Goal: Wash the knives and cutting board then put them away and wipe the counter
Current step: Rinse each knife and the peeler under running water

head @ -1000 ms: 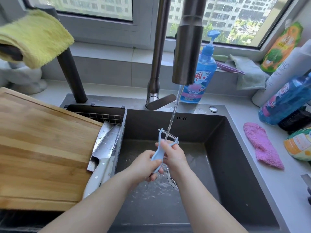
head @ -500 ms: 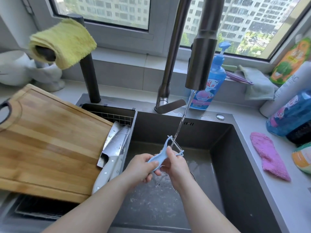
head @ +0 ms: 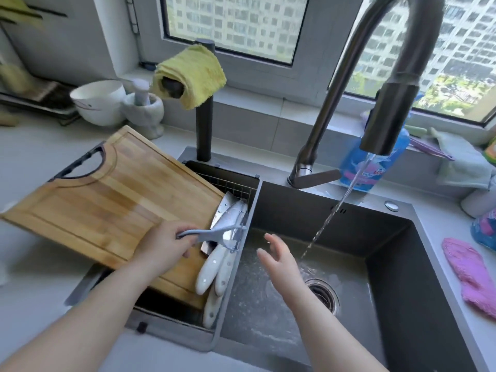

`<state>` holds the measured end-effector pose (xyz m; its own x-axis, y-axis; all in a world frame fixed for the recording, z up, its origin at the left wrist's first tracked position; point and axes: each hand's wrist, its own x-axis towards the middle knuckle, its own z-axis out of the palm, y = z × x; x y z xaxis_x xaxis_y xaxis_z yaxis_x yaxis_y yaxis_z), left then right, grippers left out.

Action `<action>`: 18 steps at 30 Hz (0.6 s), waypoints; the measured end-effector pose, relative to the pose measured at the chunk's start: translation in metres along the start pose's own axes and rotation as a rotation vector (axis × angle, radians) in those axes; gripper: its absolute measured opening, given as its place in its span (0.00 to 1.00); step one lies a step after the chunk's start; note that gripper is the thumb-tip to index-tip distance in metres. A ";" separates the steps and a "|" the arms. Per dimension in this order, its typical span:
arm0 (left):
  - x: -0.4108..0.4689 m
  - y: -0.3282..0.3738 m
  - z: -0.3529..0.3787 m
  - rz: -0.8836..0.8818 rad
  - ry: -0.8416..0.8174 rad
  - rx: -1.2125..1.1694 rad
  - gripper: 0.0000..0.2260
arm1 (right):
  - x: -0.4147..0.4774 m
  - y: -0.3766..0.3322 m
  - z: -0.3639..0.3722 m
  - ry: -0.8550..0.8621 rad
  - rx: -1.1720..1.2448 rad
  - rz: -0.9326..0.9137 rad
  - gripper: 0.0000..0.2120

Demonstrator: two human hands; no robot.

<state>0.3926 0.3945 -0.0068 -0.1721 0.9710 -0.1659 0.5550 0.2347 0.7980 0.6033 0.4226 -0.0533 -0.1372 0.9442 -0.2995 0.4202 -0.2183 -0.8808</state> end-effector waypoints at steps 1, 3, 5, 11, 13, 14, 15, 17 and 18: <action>-0.004 -0.004 -0.011 0.015 0.016 0.021 0.15 | 0.000 -0.004 0.008 -0.007 -0.068 -0.057 0.24; -0.012 -0.013 -0.033 0.075 0.040 0.085 0.15 | 0.002 -0.009 0.024 -0.035 -0.209 -0.148 0.27; -0.021 -0.017 -0.053 0.160 0.055 0.226 0.10 | 0.002 -0.011 0.038 -0.094 -0.366 -0.194 0.30; -0.030 -0.031 -0.066 0.339 -0.131 0.776 0.11 | 0.002 -0.003 0.056 -0.099 -0.587 -0.247 0.30; -0.025 -0.038 -0.058 0.354 -0.186 0.854 0.11 | 0.001 -0.002 0.057 -0.076 -0.583 -0.249 0.30; -0.023 -0.041 -0.053 0.376 -0.231 0.940 0.12 | 0.001 -0.002 0.058 -0.066 -0.579 -0.246 0.30; -0.020 -0.044 -0.049 0.404 -0.276 1.025 0.12 | 0.001 -0.002 0.060 -0.057 -0.574 -0.241 0.30; -0.017 -0.049 -0.038 0.430 -0.348 1.056 0.13 | 0.001 -0.001 0.062 -0.038 -0.564 -0.230 0.30; -0.018 -0.048 -0.035 0.431 -0.375 1.073 0.13 | 0.001 0.000 0.064 -0.027 -0.557 -0.223 0.30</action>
<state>0.3409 0.3638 -0.0215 0.3400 0.8899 -0.3041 0.9307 -0.3648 -0.0267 0.5460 0.4077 -0.0766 -0.2954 0.9443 -0.1452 0.7846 0.1531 -0.6009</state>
